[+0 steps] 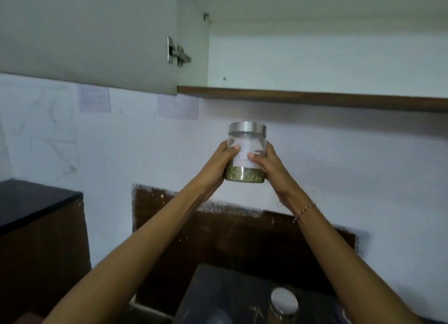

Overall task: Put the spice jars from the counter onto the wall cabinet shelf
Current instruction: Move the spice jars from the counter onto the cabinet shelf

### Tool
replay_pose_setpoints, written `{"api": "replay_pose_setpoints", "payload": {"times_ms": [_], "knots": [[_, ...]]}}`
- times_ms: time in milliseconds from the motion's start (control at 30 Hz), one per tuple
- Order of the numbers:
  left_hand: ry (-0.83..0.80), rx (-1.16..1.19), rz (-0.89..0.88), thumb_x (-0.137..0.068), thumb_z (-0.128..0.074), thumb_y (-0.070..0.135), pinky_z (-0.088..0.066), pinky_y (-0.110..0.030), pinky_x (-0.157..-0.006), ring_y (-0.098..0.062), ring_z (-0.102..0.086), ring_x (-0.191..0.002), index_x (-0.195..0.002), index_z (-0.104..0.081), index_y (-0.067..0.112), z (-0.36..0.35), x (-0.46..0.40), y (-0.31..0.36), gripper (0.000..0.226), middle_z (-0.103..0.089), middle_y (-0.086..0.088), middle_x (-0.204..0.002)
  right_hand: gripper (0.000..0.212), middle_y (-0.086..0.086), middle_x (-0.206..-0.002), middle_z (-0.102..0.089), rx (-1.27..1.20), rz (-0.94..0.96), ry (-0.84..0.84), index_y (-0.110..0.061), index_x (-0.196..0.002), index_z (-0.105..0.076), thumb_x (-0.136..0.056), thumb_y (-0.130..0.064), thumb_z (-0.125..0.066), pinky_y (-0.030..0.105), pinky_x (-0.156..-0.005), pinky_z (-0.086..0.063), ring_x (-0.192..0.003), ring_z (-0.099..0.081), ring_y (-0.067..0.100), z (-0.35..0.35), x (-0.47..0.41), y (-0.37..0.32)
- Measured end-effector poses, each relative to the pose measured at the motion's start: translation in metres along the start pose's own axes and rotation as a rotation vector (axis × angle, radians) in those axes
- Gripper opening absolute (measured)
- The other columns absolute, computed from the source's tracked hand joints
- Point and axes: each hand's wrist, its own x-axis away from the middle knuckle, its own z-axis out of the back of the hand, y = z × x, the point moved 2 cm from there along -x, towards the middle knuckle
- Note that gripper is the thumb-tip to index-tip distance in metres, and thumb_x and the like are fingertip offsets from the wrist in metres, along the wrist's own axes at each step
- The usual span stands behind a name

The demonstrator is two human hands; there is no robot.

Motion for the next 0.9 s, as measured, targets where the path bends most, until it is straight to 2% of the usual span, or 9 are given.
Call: {"api": "replay_pose_setpoints", "payload": {"times_ms": [67, 167, 333, 400, 467, 533, 667, 800, 900], "knots": [[0.088, -0.038, -0.061, -0.092, -0.053, 0.023, -0.051, -0.026, -0.081, -0.017, -0.060, -0.098, -0.135, -0.041, 0.007, 0.018, -0.025, 0.028, 0.047, -0.059, -0.011, -0.118, 0.056, 0.003, -0.127, -0.050, 0.044, 0.073, 0.039, -0.025, -0.139, -0.029, -0.090, -0.027, -0.055, 0.024, -0.080, -0.053, -0.108, -0.057, 0.015, 0.001, -0.030, -0.026], [0.116, -0.051, -0.176, -0.090, -0.057, 0.019, -0.051, -0.016, -0.066, -0.010, -0.063, -0.084, -0.120, -0.055, 0.003, 0.039, -0.058, 0.066, 0.034, -0.066, -0.002, -0.099, 0.061, 0.005, -0.130, -0.052, 0.083, 0.157, 0.069, -0.022, -0.136, -0.033, -0.084, -0.025, -0.065, 0.037, -0.090, -0.051, -0.113, -0.056, 0.019, 0.003, -0.073, -0.061], [0.157, -0.151, -0.264, -0.089, -0.059, 0.025, -0.052, -0.018, -0.061, -0.009, -0.063, -0.081, -0.121, -0.058, 0.006, 0.067, -0.112, 0.121, 0.037, -0.064, -0.002, -0.099, 0.055, -0.002, -0.110, -0.063, 0.123, 0.179, 0.056, -0.015, -0.130, -0.043, -0.082, -0.028, -0.067, 0.019, -0.067, -0.053, -0.095, -0.063, 0.007, -0.003, -0.141, -0.107], [0.165, -0.148, -0.255, -0.088, -0.062, 0.024, -0.051, -0.021, -0.064, -0.010, -0.062, -0.079, -0.115, -0.060, 0.008, 0.078, -0.134, 0.137, 0.032, -0.063, -0.002, -0.097, 0.050, -0.005, -0.104, -0.064, 0.151, 0.199, 0.070, -0.013, -0.125, -0.048, -0.082, -0.028, -0.068, 0.016, -0.063, -0.053, -0.092, -0.063, 0.005, -0.004, -0.167, -0.119], [0.167, -0.139, -0.244, -0.087, -0.063, 0.021, -0.051, -0.020, -0.067, -0.009, -0.061, -0.077, -0.097, -0.064, 0.011, 0.085, -0.158, 0.147, 0.015, -0.063, 0.000, -0.091, 0.044, -0.002, -0.104, -0.062, 0.170, 0.217, 0.086, -0.017, -0.119, -0.047, -0.081, -0.026, -0.068, 0.015, -0.063, -0.053, -0.091, -0.062, 0.005, -0.003, -0.190, -0.127], [0.204, -0.132, -0.228, -0.086, -0.064, 0.019, -0.051, -0.022, -0.072, -0.012, -0.060, -0.079, -0.090, -0.063, 0.007, 0.091, -0.182, 0.150, 0.012, -0.063, -0.001, -0.085, 0.046, 0.005, -0.110, -0.061, 0.200, 0.225, 0.116, -0.016, -0.121, -0.048, -0.081, -0.022, -0.069, 0.020, -0.070, -0.055, -0.092, -0.062, 0.010, -0.002, -0.214, -0.129], [0.302, -0.154, -0.140, -0.087, -0.063, 0.015, -0.053, -0.027, -0.072, -0.022, -0.059, -0.095, -0.110, -0.059, -0.006, 0.106, -0.227, 0.143, 0.031, -0.064, -0.008, -0.096, 0.046, 0.014, -0.122, -0.059, 0.245, 0.139, 0.160, -0.005, -0.125, -0.050, -0.083, -0.017, -0.066, 0.037, -0.092, -0.050, -0.107, -0.059, 0.025, -0.004, -0.262, -0.117], [0.465, -0.249, -0.091, -0.087, -0.062, 0.010, -0.052, -0.041, -0.090, -0.031, -0.058, -0.109, -0.118, -0.057, -0.003, 0.124, -0.254, 0.129, 0.034, -0.060, -0.018, -0.121, 0.036, 0.011, -0.130, -0.055, 0.250, -0.092, 0.012, -0.011, -0.126, -0.048, -0.091, -0.012, -0.052, 0.035, -0.087, -0.042, -0.118, -0.052, 0.025, -0.022, -0.291, -0.096], [0.529, -0.263, -0.116, -0.087, -0.059, 0.003, -0.049, -0.036, -0.095, -0.031, -0.057, -0.112, -0.123, -0.055, -0.003, 0.133, -0.263, 0.120, 0.036, -0.059, -0.018, -0.124, 0.041, 0.012, -0.124, -0.055, 0.253, -0.068, -0.011, -0.010, -0.130, -0.042, -0.091, -0.001, -0.047, 0.022, -0.075, -0.047, -0.102, -0.055, 0.019, -0.034, -0.304, -0.084]]}}
